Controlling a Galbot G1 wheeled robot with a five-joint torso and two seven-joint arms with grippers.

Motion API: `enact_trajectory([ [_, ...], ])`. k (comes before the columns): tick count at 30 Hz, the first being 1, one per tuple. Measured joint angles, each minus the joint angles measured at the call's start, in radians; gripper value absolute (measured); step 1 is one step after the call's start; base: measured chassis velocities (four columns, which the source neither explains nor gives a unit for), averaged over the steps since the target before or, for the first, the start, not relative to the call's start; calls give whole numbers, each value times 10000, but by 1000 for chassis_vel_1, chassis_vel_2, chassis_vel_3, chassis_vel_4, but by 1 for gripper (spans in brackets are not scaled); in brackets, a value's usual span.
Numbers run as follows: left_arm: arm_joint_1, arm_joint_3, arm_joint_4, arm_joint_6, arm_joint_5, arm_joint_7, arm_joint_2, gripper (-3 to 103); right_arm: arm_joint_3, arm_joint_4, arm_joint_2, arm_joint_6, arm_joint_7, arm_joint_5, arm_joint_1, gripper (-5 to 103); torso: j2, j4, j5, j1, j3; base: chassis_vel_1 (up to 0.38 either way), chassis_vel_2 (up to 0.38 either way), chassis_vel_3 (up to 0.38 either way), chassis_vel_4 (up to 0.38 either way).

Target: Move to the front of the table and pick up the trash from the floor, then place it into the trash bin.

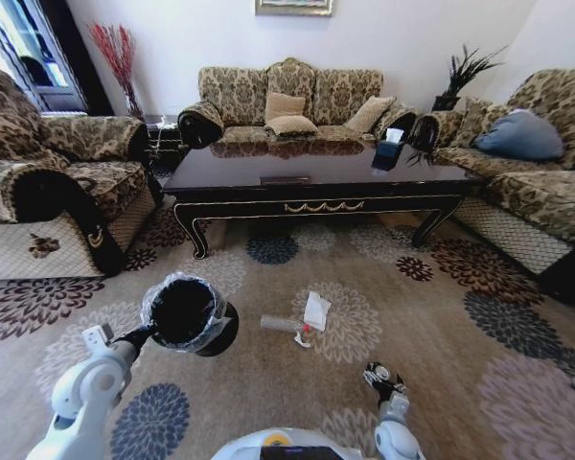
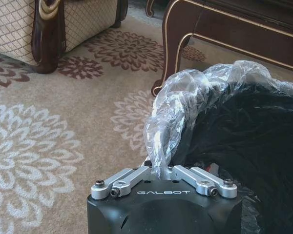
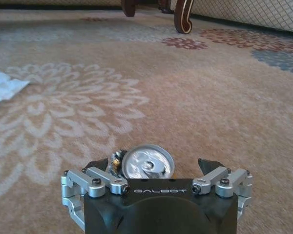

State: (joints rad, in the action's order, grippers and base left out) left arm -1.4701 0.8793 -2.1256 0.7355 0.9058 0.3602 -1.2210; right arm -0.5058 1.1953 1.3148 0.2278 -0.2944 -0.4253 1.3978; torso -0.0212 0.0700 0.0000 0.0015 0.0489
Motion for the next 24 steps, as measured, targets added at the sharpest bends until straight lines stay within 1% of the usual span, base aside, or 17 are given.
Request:
enact_trajectory([
  [6, 5, 11, 3, -3, 2, 1, 83, 2, -73, -234, 21, 153, 284, -290, -109, 100, 0, 0, 0, 0, 0, 0, 0, 0, 0],
  [15, 44, 0, 73, -4, 4, 1, 107, 2, -21, -328, 127, 270, 548, -246, -133, 101, 0, 1, 0, 0, 0, 0, 0, 0, 0],
  [16, 51, -5, 94, -3, 3, 1, 108, 2, -20, -335, 137, 281, 561, -221, -133, 96, 0, 0, 0, 0, 0, 0, 0, 0, 0],
  [17, 51, -5, 94, -3, 3, 1, 108, 2, -20, -335, 137, 281, 561, -221, -133, 96, 0, 0, 0, 0, 0, 0, 0, 0, 0],
  [18, 53, -9, 108, -3, 1, 1, 108, 2, -20, -335, 142, 289, 568, -201, -132, 91, 0, 0, 0, 0, 0, 0, 0, 0, 0],
  [19, 53, -14, 113, -3, -1, 1, 105, 2, -20, -335, 143, 295, 570, -190, -129, 91, 0, 0, 0, 0, 0, 0, 0, 0, 0],
  [21, 55, -28, 124, -3, -12, 1, 92, 2, -20, -331, 145, 306, 575, -159, -116, 80, 0, 0, -1, 0, 0, 0, 0, 0, 0],
  [22, 55, -28, 124, -3, -12, 1, 92, 2, -20, -331, 145, 306, 575, -159, -116, 80, 0, 0, -1, 0, 0, 0, 0, 0, 0],
  [24, 64, -42, 137, -3, -30, 1, 73, 2, -30, -320, 146, 322, 583, -135, -107, 70, 0, 0, -2, 0, -1, 0, 0, 0, 0],
])
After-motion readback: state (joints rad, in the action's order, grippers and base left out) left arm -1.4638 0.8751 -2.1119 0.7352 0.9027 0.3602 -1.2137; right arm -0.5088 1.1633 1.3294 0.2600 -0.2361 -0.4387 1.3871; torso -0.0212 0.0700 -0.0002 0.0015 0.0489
